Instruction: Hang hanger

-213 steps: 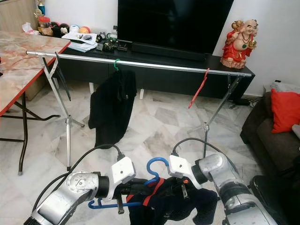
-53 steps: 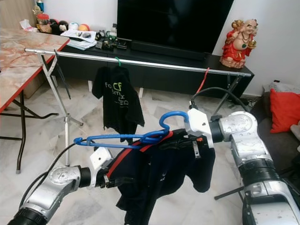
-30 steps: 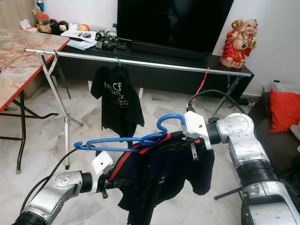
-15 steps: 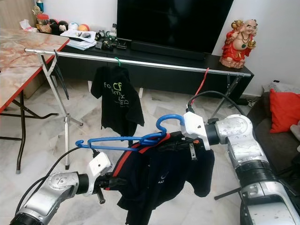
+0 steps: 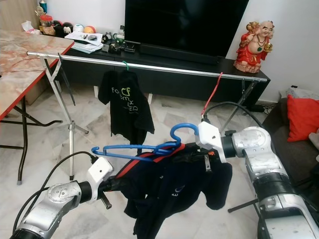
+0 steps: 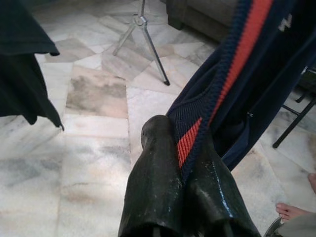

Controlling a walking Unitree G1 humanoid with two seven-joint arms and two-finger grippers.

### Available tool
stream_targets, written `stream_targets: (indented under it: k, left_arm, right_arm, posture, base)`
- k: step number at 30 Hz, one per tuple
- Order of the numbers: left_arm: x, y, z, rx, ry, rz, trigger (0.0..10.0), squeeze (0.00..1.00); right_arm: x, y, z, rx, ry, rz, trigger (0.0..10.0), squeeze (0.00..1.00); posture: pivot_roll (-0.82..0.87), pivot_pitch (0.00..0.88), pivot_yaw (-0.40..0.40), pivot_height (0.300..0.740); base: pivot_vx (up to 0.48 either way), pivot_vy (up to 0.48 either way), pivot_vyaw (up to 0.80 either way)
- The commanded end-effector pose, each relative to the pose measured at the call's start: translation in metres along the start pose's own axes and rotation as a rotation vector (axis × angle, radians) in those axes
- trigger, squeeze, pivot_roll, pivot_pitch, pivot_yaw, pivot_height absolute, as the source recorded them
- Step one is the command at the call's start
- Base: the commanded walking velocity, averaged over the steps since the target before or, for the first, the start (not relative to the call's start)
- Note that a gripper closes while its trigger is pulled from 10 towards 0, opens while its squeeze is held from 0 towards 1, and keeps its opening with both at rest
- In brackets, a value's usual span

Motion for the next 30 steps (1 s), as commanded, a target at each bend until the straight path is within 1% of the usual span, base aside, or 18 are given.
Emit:
stream_targets:
  k: [1,2,3,4,7,8,9,11,13,16,19,20,22,24,27,28,30]
  left_arm:
    - [-0.001,-0.003,-0.003,-0.011,0.007,0.013,0.0,0.0]
    - [-0.001,-0.004,-0.004,-0.013,0.006,0.014,0.0,0.0]
    - [-0.001,-0.005,-0.007,-0.021,0.003,0.018,0.0,0.0]
    - [-0.001,-0.006,-0.008,-0.024,0.003,0.019,0.0,0.0]
    - [-0.003,-0.007,-0.01,-0.027,0.0,0.029,0.0,0.0]
    - [-0.003,-0.007,-0.01,-0.027,0.0,0.029,0.0,0.0]
    - [-0.004,-0.008,-0.011,-0.029,0.004,0.037,0.0,0.0]
    - [-0.005,-0.008,-0.012,-0.031,0.003,0.043,0.0,0.0]
    - [-0.006,-0.009,-0.012,-0.033,-0.002,0.049,0.0,0.0]
    - [-0.007,-0.01,-0.013,-0.036,-0.004,0.052,0.0,0.0]
    - [-0.007,-0.009,-0.013,-0.039,-0.001,0.054,0.0,0.0]
    - [-0.007,-0.008,-0.012,-0.04,0.0,0.052,0.0,0.0]
    - [-0.006,-0.008,-0.011,-0.038,0.0,0.05,0.0,0.0]
    - [-0.006,-0.007,-0.01,-0.036,0.0,0.05,0.0,0.0]
    - [-0.006,-0.008,-0.009,-0.039,0.006,0.046,0.0,0.0]
    - [-0.005,-0.009,-0.009,-0.045,0.009,0.039,0.0,0.0]
    - [-0.004,-0.011,-0.008,-0.056,0.012,0.021,0.0,0.0]
  right_arm:
    - [-0.002,-0.017,-0.005,-0.004,0.033,-0.045,0.0,0.0]
    - [-0.003,-0.019,-0.007,0.003,0.049,-0.048,0.0,0.0]
    - [-0.008,-0.025,-0.01,0.027,0.088,-0.042,0.0,0.0]
    - [-0.01,-0.026,-0.011,0.031,0.095,-0.04,0.0,0.0]
    - [-0.017,-0.034,-0.017,0.023,0.133,-0.028,0.0,0.0]
    - [-0.017,-0.034,-0.017,0.023,0.133,-0.028,0.0,0.0]
    - [-0.023,-0.04,-0.023,0.01,0.171,-0.025,0.0,0.0]
    - [-0.031,-0.045,-0.031,-0.044,0.203,0.001,0.0,0.0]
    - [-0.042,-0.05,-0.043,-0.166,0.209,0.055,0.0,0.0]
    - [-0.051,-0.054,-0.056,-0.317,0.183,0.103,0.0,0.0]
    - [-0.048,-0.053,-0.058,-0.349,0.174,0.083,0.0,0.0]
    - [-0.049,-0.053,-0.06,-0.383,0.161,0.091,0.0,0.0]
    - [-0.051,-0.053,-0.067,-0.489,0.12,0.108,0.0,0.0]
    - [-0.052,-0.053,-0.071,-0.535,0.1,0.111,0.0,0.0]
    - [-0.046,-0.049,-0.074,-0.6,0.057,0.06,0.0,0.0]
    - [-0.044,-0.047,-0.075,-0.642,0.017,0.058,0.0,0.0]
    - [-0.04,-0.044,-0.075,-0.665,-0.023,0.036,0.0,0.0]
  posture:
    - [0.17,0.0,-0.141,0.74]
    - [0.17,0.0,-0.14,0.74]
    - [0.17,0.0,-0.14,0.74]
    - [0.17,0.0,-0.14,0.74]
    - [0.16,0.0,-0.138,0.74]
    - [0.16,0.0,-0.138,0.74]
    - [0.16,0.0,-0.138,0.74]
    - [0.16,0.0,-0.139,0.74]
    - [0.16,0.0,-0.137,0.74]
    - [0.16,0.0,-0.135,0.74]
    - [0.16,0.0,-0.133,0.74]
    - [0.16,0.0,-0.132,0.74]
    - [0.16,0.0,-0.134,0.74]
    - [0.17,0.0,-0.134,0.74]
    - [0.17,0.0,-0.134,0.74]
    - [0.17,0.0,-0.134,0.74]
    - [0.17,0.0,-0.134,0.74]
  base:
    - [0.0,0.0,0.0]
    - [0.0,0.0,0.0]
    - [0.0,0.0,0.0]
    - [0.0,0.0,0.0]
    - [0.0,0.0,0.0]
    - [0.0,0.0,0.0]
    - [0.0,0.0,0.0]
    - [0.0,0.0,0.0]
    - [0.0,0.0,0.0]
    - [0.0,0.0,0.0]
    - [0.0,0.0,0.0]
    - [0.0,0.0,0.0]
    - [0.0,0.0,0.0]
    - [0.0,0.0,0.0]
    - [0.0,0.0,0.0]
    - [0.0,0.0,0.0]
    - [0.0,0.0,0.0]
Point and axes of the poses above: a point about 5 cm out from each wrist's last joint towards the gripper, its own y axis pointing out of the wrist towards the gripper, its own z axis along the axis of the wrist's last joint, x = y × z, the point moved 1 cm from there along y, pointing out of the wrist towards the gripper, and after that the axes turned 15 degrees about -y, right-handed, at the moved point
